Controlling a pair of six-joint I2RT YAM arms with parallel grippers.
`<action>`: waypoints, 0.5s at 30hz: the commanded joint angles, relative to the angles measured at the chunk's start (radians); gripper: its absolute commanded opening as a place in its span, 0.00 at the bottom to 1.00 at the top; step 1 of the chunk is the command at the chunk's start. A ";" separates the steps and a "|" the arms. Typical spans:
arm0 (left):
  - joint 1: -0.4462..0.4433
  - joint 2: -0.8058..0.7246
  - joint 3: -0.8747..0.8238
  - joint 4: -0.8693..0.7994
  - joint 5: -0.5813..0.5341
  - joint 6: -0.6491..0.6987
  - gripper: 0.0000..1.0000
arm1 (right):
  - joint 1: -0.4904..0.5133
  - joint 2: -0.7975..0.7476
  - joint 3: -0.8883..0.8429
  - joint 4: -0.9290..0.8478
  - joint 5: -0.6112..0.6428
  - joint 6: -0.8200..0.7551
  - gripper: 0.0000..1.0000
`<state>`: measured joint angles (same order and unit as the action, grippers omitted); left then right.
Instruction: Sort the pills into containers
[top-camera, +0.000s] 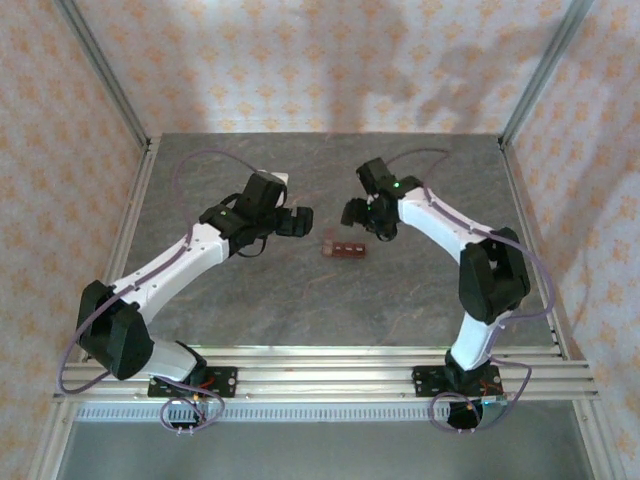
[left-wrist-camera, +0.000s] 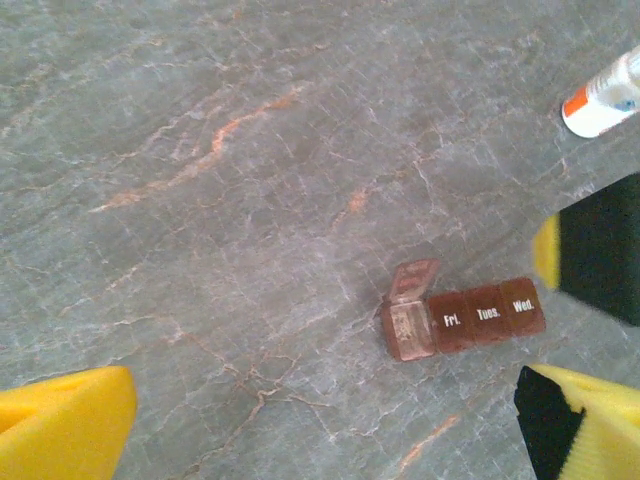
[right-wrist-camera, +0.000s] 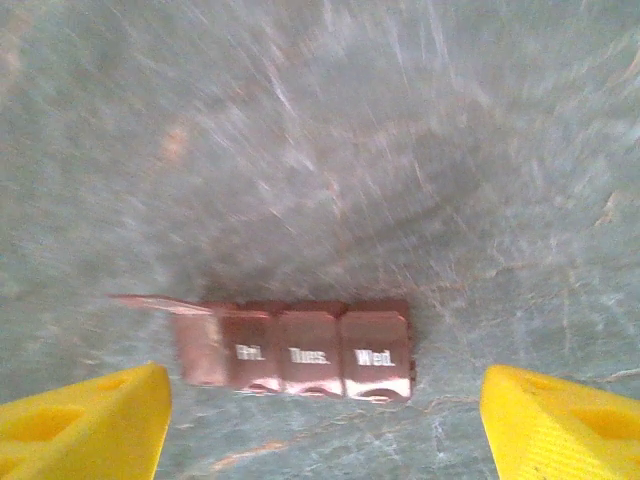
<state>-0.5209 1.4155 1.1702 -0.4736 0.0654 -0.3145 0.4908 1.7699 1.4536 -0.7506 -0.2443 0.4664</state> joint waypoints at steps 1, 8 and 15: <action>0.007 -0.049 -0.026 0.064 -0.083 -0.005 1.00 | -0.003 -0.025 0.185 -0.244 0.114 -0.089 0.85; 0.007 -0.055 -0.045 0.119 -0.143 -0.016 1.00 | -0.057 0.117 0.566 -0.573 0.112 -0.207 0.96; 0.011 -0.020 -0.021 0.110 -0.168 -0.013 1.00 | -0.091 0.120 0.543 -0.491 0.186 -0.166 0.96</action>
<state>-0.5209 1.3808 1.1286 -0.3843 -0.0471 -0.3244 0.4141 1.8809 2.0129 -1.2175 -0.1204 0.3008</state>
